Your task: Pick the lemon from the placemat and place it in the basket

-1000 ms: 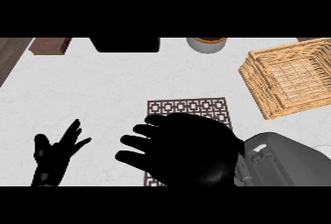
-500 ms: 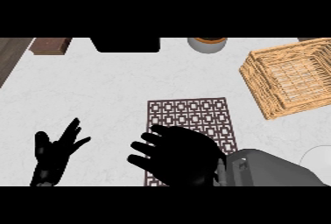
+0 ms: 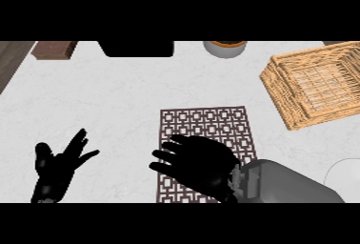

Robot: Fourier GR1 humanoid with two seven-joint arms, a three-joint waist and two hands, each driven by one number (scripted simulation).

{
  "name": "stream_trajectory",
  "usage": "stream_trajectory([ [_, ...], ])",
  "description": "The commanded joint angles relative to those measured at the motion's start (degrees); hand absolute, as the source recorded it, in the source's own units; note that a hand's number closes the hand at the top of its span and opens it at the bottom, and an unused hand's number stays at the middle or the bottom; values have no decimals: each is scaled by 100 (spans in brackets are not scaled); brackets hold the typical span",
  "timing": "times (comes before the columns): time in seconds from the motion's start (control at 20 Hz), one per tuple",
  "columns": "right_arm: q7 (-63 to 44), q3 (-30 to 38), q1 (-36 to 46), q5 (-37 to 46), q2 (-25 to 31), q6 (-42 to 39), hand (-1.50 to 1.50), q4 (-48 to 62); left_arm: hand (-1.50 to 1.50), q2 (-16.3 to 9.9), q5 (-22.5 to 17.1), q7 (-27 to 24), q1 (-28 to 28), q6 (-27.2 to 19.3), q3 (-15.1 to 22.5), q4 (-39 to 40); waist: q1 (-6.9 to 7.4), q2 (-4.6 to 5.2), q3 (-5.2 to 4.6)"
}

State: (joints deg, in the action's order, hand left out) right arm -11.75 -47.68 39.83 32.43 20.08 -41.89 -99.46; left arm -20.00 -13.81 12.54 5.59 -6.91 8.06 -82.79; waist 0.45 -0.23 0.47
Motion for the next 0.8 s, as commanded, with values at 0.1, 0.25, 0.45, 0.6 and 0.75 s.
stream_trajectory([
  [0.1, 974, 20, -203, 745, 81, 499, -150, 556, 0, -41, 113, 476, -11, 63, -38, 73, -9, 29, -45],
  [0.25, 621, -385, -251, 1145, -702, 798, -150, 1114, 0, 315, 330, -1, 130, -81, 119, 422, 17, 41, -48],
  [0.45, 1022, -39, -530, 1212, -429, 706, -150, 858, 0, 184, 222, -82, -136, 191, -227, 746, -36, 32, -49],
  [0.6, 1121, -136, -609, 1470, -459, 793, -150, 898, 0, 187, 212, 206, 100, 206, -129, 266, -19, 24, -46],
  [0.75, 957, -261, -481, 1705, -999, 701, -150, 1307, 0, 181, 255, -51, 53, 284, -274, 557, -8, 27, -49],
])
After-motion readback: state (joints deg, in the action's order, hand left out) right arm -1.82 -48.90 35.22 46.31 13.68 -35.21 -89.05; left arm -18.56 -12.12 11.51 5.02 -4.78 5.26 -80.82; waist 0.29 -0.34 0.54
